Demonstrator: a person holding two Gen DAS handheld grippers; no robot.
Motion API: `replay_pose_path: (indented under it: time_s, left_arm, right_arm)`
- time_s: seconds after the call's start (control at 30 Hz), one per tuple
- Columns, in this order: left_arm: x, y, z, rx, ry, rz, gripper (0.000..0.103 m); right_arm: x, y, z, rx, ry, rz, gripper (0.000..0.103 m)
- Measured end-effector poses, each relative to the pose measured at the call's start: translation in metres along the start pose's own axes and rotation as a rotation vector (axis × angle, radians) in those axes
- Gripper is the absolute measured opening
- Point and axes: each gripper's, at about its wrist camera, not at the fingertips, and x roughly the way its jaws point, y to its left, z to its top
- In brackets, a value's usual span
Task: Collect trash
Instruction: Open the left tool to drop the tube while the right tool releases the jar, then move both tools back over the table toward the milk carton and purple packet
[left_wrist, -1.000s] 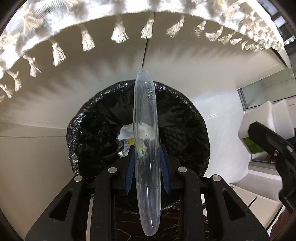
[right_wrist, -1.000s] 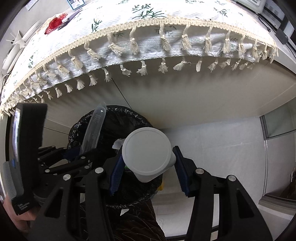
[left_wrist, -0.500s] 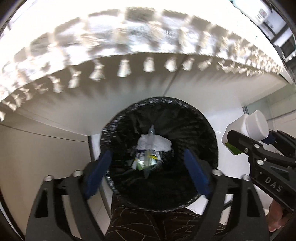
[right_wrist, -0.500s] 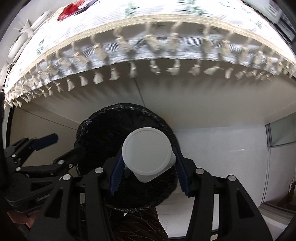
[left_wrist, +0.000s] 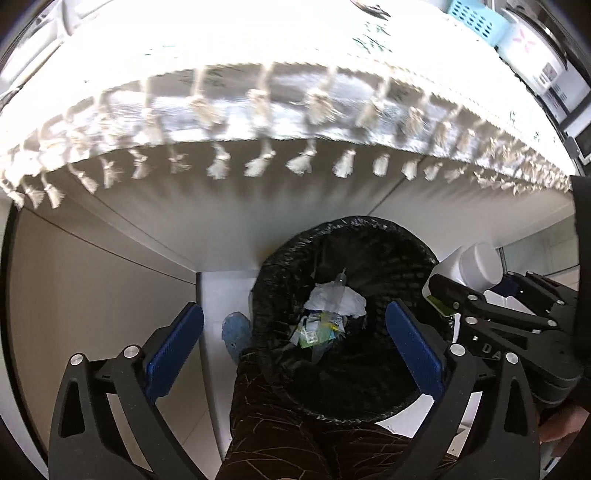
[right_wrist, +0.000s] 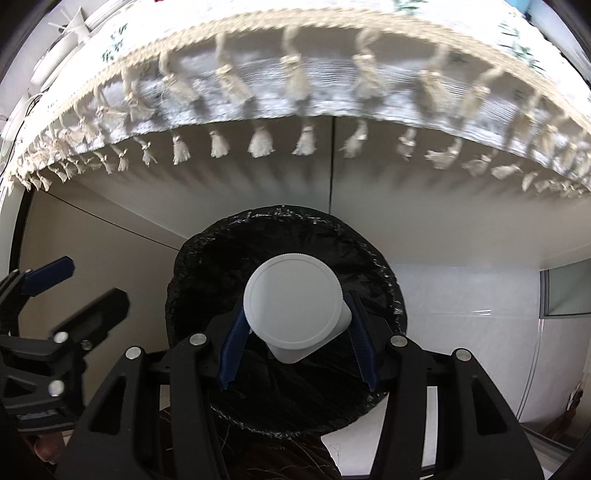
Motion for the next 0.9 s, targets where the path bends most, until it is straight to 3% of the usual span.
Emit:
replay_pose_path:
  time_s: [0.2, 0.27, 0.57, 0.67, 0.9]
  left_arm:
    - [-0.005, 0.014, 0.003, -0.028, 0.003, 0.019, 0.097]
    - [-0.003, 0.016, 0.003, -0.031, 0.006, 0.023, 0.097]
    - [-0.010, 0.018, 0.014, -0.031, -0.004, 0.034, 0.097]
    - [-0.025, 0.018, 0.022, -0.019, -0.022, 0.038, 0.097]
    - [-0.062, 0.022, 0.044, -0.040, -0.072, 0.008, 0.097]
  right_arm:
    - [0.004, 0.006, 0.005, -0.017, -0.006, -0.011, 0.049]
    - [0.000, 0.005, 0.006, -0.020, -0.017, -0.012, 0.061]
    - [-0.037, -0.001, 0.013, -0.008, -0.079, -0.045, 0.089]
    - [-0.056, -0.005, 0.017, -0.009, -0.112, -0.053, 0.094]
    - [-0.107, -0.009, 0.032, 0.004, -0.178, -0.045, 0.095]
